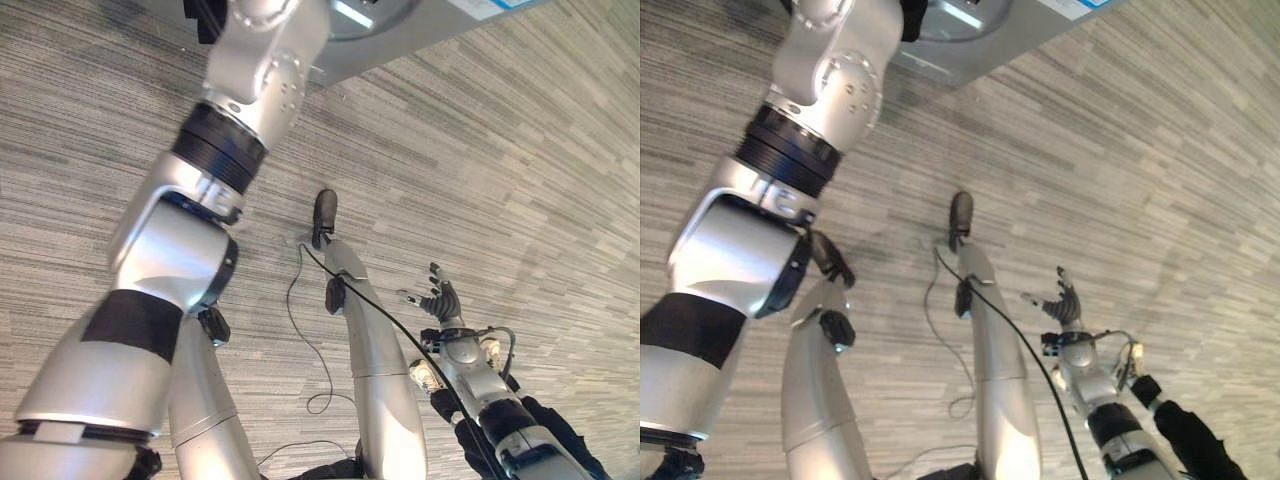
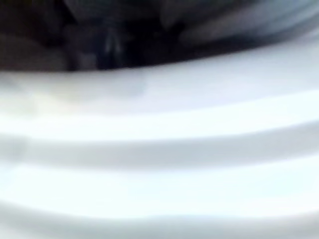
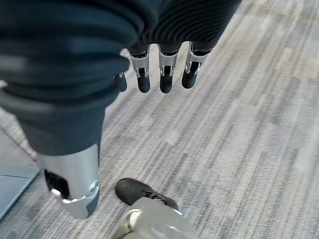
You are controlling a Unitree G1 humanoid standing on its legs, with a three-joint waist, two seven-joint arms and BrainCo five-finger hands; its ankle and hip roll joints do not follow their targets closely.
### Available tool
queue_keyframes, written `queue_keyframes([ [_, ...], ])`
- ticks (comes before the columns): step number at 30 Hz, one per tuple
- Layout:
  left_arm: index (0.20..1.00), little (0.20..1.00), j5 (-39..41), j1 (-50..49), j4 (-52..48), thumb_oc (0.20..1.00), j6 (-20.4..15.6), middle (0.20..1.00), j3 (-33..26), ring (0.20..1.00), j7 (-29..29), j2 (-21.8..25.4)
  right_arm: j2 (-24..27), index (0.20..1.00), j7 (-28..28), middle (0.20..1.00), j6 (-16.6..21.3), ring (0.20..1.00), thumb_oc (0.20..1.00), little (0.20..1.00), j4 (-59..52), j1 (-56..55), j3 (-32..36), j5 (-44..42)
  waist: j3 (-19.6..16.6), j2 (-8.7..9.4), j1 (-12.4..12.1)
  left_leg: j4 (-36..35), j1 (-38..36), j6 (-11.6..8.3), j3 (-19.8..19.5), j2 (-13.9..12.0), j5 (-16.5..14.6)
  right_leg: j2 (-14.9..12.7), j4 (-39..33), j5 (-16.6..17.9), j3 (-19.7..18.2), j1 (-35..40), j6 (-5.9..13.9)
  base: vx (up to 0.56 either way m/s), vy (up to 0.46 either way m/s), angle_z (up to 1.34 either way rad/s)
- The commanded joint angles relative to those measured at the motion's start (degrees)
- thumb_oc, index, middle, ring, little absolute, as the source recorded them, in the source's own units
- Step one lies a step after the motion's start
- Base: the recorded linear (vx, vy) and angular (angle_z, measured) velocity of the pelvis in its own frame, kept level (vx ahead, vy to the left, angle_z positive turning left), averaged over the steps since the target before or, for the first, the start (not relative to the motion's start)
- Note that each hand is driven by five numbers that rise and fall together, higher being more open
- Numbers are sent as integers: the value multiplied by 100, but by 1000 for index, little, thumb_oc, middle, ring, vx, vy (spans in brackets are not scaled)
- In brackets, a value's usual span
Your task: Grab the laundry basket,head to the washer,open it,put in the laundry and shut it.
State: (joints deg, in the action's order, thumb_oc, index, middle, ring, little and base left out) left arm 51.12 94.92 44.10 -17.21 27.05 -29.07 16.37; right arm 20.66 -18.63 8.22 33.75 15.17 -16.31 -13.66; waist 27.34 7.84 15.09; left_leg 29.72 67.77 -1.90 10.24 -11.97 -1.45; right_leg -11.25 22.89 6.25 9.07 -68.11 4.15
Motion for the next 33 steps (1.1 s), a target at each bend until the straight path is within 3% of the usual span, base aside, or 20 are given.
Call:
queue_keyframes([
  [1,200,200,-371,895,316,200,-320,200,168,200,162,156,659,1000,-14,1000,171,1000,1000,1000,-481,-635,25,36,-691,-85,534,228,42,-135,-396,-259,-533,369,260,-600,-124,-138,227,65,-30,-10],
  [2,200,200,-242,1311,299,200,-470,200,204,200,78,686,905,1000,9,1000,246,1000,1000,1000,-988,-721,177,167,-738,-64,581,176,100,-169,-411,-318,-516,430,207,-586,-122,-206,250,53,-17,-15],
  [4,200,200,-260,1446,337,200,-480,200,310,200,91,962,1011,1000,49,1000,262,1000,1000,1000,-1228,-863,289,241,-770,-86,585,161,149,-177,-407,-343,-499,451,172,-572,-119,-238,258,41,-39,-18],
  [5,1000,1000,-463,1569,669,1000,-168,1000,760,1000,383,1359,1157,1000,179,1000,274,1000,1000,1000,-1419,-1141,466,315,-833,-150,549,164,232,-174,-434,-357,-472,439,97,-570,-90,-246,260,31,-53,-10],
  [6,1000,1000,-436,1608,722,1000,-162,1000,777,1000,432,1361,1152,1000,191,1000,264,1000,1000,1000,-1449,-1157,475,314,-838,-151,555,166,248,-175,-446,-356,-470,438,92,-570,-79,-251,258,22,-62,-4],
  [7,1000,1000,-518,1617,1037,1000,80,1000,1076,1000,750,1509,1196,1000,240,1000,280,1000,1000,1000,-1432,-1250,566,287,-854,-214,530,142,286,-169,-474,-338,-432,413,83,-568,-55,-251,251,0,0,0],
  [8,1000,1000,-1187,1499,1650,1000,698,1000,1728,1000,1383,1813,1257,1000,350,1000,267,1000,1000,1000,-1289,-1339,653,222,-862,-359,427,65,268,-162,-491,-318,-368,370,125,-596,-13,-220,238,0,0,0],
  [9,1000,1000,-1185,1536,1697,1000,693,1000,1748,1000,1424,1809,1245,1000,355,1000,273,1000,1000,1000,-1283,-1326,647,218,-856,-353,442,53,277,-159,-500,-305,-345,359,116,-586,-2,-222,233,0,0,0],
  [11,1000,1000,-3570,1709,2542,1000,1424,1000,3122,1000,2019,2186,1382,1000,582,1000,208,1000,1000,1000,-1078,-1351,708,222,-864,-434,344,-96,198,-166,-502,-281,-268,340,151,-583,39,-161,236,-30,50,3],
  [14,1000,1000,-5327,1706,3100,1000,1807,1000,3846,1000,2131,1962,1482,1000,770,1000,135,1000,1000,1000,-871,-1273,466,271,-877,-356,319,-269,96,-186,-554,-278,-190,352,86,-551,114,-80,246,-29,26,8],
  [17,1000,1000,-6515,1525,3188,1000,1902,1000,4264,1000,2251,1800,1571,1000,944,1000,147,1000,1000,1000,-922,-1304,259,253,-843,-222,320,-308,40,-198,-614,-314,-169,382,54,-536,145,-8,241,-27,4,7],
  [20,1000,1000,-7159,1386,2951,1000,1915,1000,4497,1000,2165,1725,1616,1000,965,1000,187,1000,1000,1000,-929,-1347,156,234,-807,-192,283,-399,-42,-209,-666,-312,-166,370,-46,-526,155,98,250,-22,12,4],
  [23,1000,1000,-7384,1368,2377,1000,1892,1000,4420,1000,1695,1794,1563,1000,912,1000,291,1000,1000,1000,-847,-1387,123,158,-744,-238,160,-527,-135,-203,-703,-240,-127,330,-89,-527,167,185,259,-18,11,7],
  [24,1000,1000,-7434,1151,1932,1000,1853,1000,4116,1000,1288,1938,1476,1000,831,1000,369,1000,1000,1000,-647,-1359,63,172,-674,-286,31,-640,-229,-202,-718,-161,-94,276,-125,-548,202,280,263,-18,15,10],
  [26,1000,1000,-7414,966,1644,1000,1878,1000,3886,1000,1095,2034,1447,1000,787,1000,423,1000,1000,1000,-538,-1309,8,177,-642,-309,-10,-706,-291,-204,-716,-127,-68,252,-145,-559,228,341,267,-15,17,10],
  [27,1000,1000,-7309,487,1029,1000,1801,1000,3367,1000,727,2275,1347,1000,583,1000,375,1000,1000,1000,-224,-1134,-196,632,-585,-331,-164,-813,-387,-217,-707,-55,-26,210,-204,-570,264,453,269,-19,23,21],
  [29,1000,1000,-7157,-324,203,1000,1718,1000,2743,1000,538,2556,1294,1000,417,1000,303,1000,1000,1000,19,-892,-482,1045,-552,-383,-266,-916,-528,-225,-717,8,3,185,-278,-594,309,613,263,-6,43,21],
  [30,1000,1000,-6768,-1632,-1429,1000,1424,1000,1848,1000,529,3104,1141,1000,342,1000,211,1000,1000,1000,180,-769,-433,1074,-490,-464,-475,-1040,-701,-233,-687,73,39,131,-350,-605,344,781,259,10,82,8],
  [33,1000,1000,-6509,-3883,-3237,1000,1082,1000,586,1000,767,3246,835,1000,323,1000,85,1000,1000,1000,280,-728,-383,1223,-412,-527,-741,-1218,-907,-251,-682,150,117,85,-480,-592,374,996,244,-8,57,3],
])
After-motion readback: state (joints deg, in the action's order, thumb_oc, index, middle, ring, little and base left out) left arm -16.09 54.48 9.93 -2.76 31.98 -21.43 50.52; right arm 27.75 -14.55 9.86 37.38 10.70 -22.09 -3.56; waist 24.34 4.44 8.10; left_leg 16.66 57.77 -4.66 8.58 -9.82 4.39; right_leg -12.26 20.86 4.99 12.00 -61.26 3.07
